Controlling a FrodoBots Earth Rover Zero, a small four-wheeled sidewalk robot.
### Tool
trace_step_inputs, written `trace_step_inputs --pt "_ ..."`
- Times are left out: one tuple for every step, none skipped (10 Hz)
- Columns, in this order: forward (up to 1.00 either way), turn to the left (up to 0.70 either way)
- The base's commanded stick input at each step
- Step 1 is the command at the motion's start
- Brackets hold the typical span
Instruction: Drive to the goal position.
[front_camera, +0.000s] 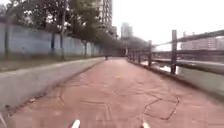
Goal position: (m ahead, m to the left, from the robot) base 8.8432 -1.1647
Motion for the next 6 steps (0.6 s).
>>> trace_step_inputs --pt "0.70 0.00" --pt "0.70 0.00" --pt "0.70 0.00" --pt "0.70 0.00" --pt "0.70 0.00" --pt "0.70 0.00"
